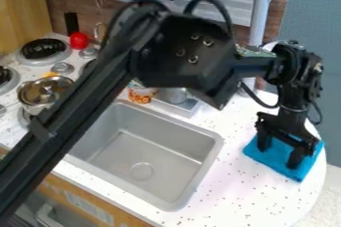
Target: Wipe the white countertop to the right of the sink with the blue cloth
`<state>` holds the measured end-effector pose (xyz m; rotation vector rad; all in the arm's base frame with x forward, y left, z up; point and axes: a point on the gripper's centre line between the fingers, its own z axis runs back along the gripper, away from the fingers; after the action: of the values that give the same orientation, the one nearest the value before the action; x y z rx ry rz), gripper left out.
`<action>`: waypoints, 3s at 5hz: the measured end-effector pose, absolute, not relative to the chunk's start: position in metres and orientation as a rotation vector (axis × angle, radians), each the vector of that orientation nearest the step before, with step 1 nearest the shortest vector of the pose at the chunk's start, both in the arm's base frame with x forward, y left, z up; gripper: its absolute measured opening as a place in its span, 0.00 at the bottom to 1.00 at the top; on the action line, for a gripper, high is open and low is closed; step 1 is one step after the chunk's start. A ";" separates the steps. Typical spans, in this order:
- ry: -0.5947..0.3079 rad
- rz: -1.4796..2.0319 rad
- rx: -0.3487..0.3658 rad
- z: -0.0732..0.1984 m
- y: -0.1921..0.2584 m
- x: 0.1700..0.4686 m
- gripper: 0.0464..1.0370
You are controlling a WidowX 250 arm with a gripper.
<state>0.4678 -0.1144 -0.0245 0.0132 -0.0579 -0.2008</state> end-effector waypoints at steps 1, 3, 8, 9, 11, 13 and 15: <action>-0.044 -0.194 0.013 -0.026 -0.109 0.441 0.96; -0.017 -0.229 -0.026 -0.029 -0.100 0.362 0.96; -0.036 -0.165 -0.012 -0.026 -0.092 0.418 0.96; -0.023 -0.118 -0.023 -0.024 -0.089 0.445 0.96; -0.033 -0.093 -0.019 -0.021 -0.087 0.480 0.96; -0.055 -0.111 -0.021 -0.023 -0.088 0.464 0.96; -0.150 -0.145 -0.048 0.012 -0.094 0.430 0.96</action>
<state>0.4300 -0.0941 0.0116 -0.0481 -0.1503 -0.1450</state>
